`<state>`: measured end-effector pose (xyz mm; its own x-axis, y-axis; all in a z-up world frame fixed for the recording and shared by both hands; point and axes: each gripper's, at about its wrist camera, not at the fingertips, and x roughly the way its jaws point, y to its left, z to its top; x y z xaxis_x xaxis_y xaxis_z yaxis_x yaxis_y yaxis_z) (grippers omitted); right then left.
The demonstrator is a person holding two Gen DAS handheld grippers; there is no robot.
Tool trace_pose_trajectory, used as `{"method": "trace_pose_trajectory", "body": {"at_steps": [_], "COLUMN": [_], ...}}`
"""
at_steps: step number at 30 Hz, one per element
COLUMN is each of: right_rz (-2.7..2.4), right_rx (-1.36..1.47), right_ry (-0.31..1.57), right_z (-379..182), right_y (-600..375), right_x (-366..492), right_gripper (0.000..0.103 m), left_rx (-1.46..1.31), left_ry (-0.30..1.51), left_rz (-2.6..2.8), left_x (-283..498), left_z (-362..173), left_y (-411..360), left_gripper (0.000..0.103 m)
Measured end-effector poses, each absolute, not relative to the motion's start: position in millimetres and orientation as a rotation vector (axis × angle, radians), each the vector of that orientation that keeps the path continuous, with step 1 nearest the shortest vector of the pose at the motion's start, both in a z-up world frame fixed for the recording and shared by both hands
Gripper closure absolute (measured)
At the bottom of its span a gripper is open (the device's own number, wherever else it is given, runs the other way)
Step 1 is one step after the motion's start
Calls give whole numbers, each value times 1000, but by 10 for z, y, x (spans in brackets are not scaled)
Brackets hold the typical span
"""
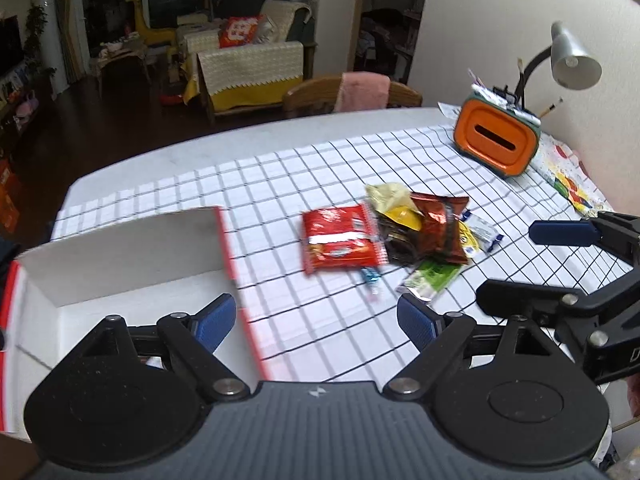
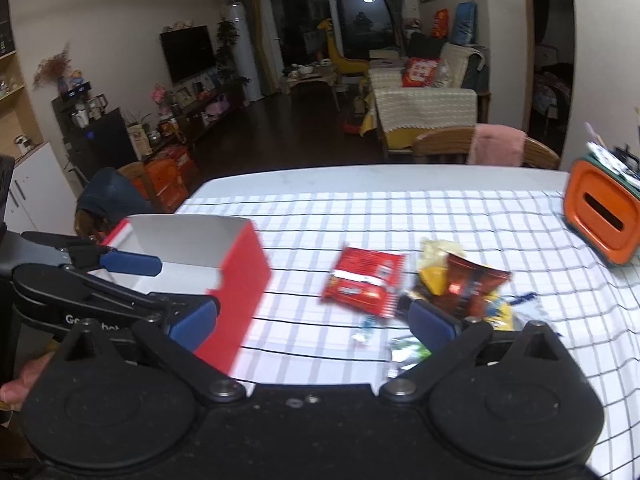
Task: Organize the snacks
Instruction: 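Move both tools back over the snack pile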
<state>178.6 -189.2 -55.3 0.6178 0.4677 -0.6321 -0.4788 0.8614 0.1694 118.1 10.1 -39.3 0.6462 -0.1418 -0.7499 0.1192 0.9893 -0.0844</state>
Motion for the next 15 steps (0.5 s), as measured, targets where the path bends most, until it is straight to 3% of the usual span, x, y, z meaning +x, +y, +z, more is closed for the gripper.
{"method": "trace_pose_trajectory", "body": {"at_steps": [15], "right_rz": [427], "right_rx": [-38], "right_ry": [792], "right_z": [-1042], "right_y": [-2991], "right_x": [2372], "right_gripper": [1], "left_rx": [-11], "left_ry": [963], "left_rz": [-122], "left_x": [1870], "left_z": [-875], "left_y": [-676], "left_gripper": [15]}}
